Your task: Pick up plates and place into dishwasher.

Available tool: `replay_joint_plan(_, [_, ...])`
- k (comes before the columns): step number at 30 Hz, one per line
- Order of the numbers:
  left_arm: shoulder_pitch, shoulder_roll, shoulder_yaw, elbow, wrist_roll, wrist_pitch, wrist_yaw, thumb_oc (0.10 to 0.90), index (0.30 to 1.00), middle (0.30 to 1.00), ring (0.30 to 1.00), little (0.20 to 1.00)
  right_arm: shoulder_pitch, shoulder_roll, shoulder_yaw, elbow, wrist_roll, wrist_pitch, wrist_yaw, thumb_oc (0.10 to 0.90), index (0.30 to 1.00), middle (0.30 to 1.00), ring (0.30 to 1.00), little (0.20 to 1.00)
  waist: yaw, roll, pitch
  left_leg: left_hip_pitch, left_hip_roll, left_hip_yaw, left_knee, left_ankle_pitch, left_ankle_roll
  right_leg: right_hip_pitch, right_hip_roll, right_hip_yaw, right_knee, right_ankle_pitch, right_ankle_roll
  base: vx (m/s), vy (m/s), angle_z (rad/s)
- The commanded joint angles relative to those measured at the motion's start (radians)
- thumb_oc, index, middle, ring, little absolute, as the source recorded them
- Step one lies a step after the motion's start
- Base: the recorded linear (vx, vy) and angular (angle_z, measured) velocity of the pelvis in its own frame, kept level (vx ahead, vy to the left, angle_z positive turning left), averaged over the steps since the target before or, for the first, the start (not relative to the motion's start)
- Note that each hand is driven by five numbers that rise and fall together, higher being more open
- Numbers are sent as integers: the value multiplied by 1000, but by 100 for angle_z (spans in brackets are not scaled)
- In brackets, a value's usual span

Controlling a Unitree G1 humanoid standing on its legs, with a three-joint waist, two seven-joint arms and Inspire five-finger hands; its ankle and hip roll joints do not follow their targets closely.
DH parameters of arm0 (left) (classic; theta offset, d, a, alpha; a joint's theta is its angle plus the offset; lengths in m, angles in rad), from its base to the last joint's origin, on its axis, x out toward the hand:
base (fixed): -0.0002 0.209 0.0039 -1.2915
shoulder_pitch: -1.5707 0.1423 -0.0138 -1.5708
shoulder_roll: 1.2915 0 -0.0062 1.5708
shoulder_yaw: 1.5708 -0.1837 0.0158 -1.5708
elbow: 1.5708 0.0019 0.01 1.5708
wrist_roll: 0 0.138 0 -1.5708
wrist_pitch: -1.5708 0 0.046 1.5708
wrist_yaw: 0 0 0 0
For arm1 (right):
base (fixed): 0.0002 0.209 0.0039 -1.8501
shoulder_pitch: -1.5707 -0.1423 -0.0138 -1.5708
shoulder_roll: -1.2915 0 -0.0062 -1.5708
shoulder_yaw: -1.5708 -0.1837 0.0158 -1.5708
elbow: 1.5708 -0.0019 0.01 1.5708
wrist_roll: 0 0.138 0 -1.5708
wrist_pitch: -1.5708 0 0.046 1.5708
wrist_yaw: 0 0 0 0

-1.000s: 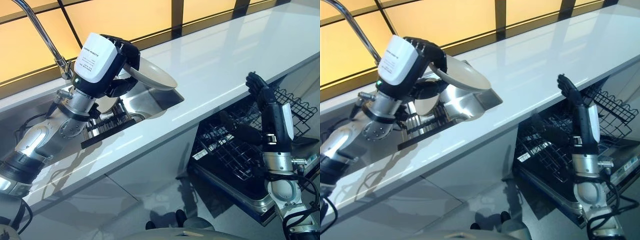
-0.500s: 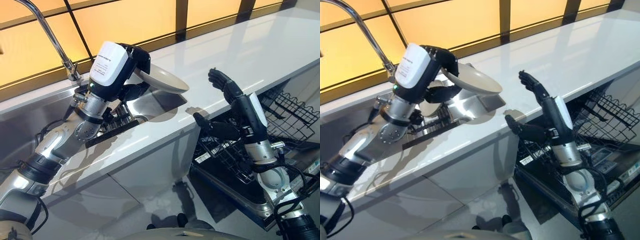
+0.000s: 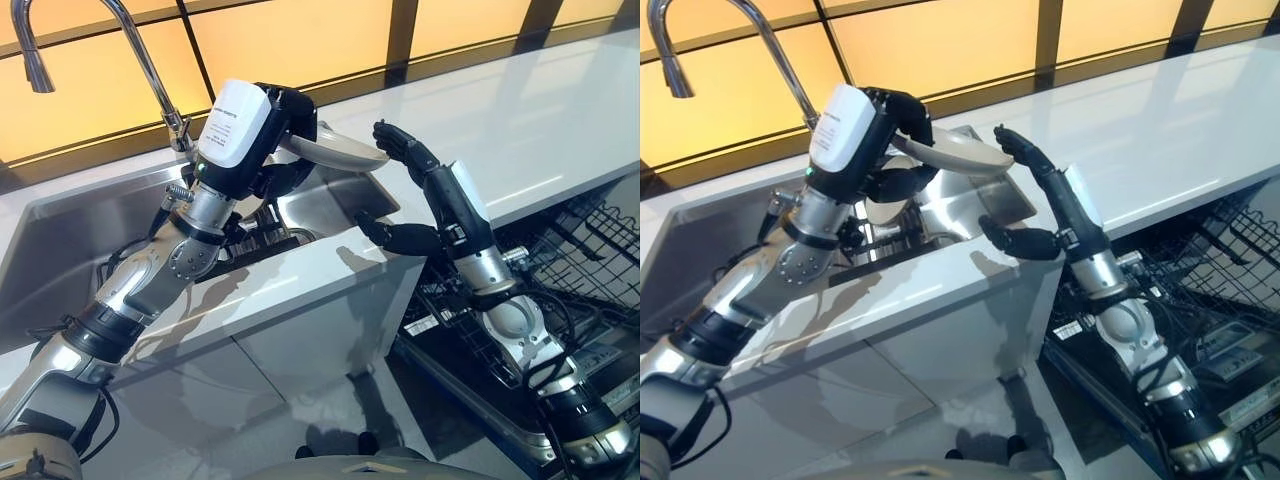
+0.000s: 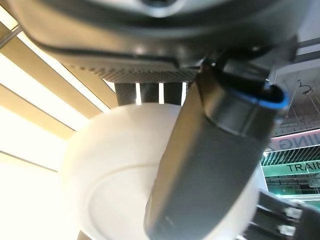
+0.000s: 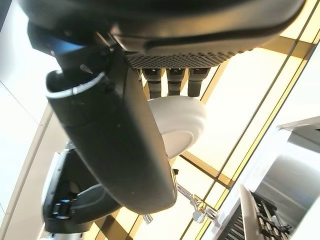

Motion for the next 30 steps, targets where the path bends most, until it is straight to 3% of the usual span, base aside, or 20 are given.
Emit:
replay_joint_plan(1, [-232,-39,-27,-2,-57,-26,26,100,300,300,300,200,-153,28,0,-1,0,-61,-59,800,900,900,900,900,11,-37,-99,39,-45,-61,6,-167,27,56,51,-28,6,-121,20,-17,-24,8])
replay_joint_plan(10, [-225,-59,-31,8,-61,-54,-10,100,300,300,300,200,-222,15,3,57,-93,-34,-142,800,900,900,900,900,25,-42,-102,38,-47,-78,6,-165,27,59,51,-39,6,-124,16,-1,-10,5])
replay_joint_plan(28, [-222,-52,-44,48,-49,-91,-50,100,300,300,300,200,-261,-19,-19,81,-135,-39,-145,800,900,900,900,900,30,-48,-102,36,-49,-85,6,-162,27,59,51,-43,6,-123,16,0,0,0])
replay_joint_plan(29, [-225,-55,-45,54,-50,-95,-48,100,300,300,300,200,-265,-21,-12,85,-152,-35,-141,616,742,742,742,716,30,-47,-103,36,-49,-85,6,-162,27,59,51,-43,6,-123,16,0,0,0])
replay_joint_plan(30, [-225,-55,-44,51,-51,-94,-49,100,300,300,300,200,-265,-25,-8,85,-152,-34,-137,240,420,420,420,340,30,-48,-104,36,-49,-85,6,-163,27,59,51,-43,6,-123,16,0,0,0])
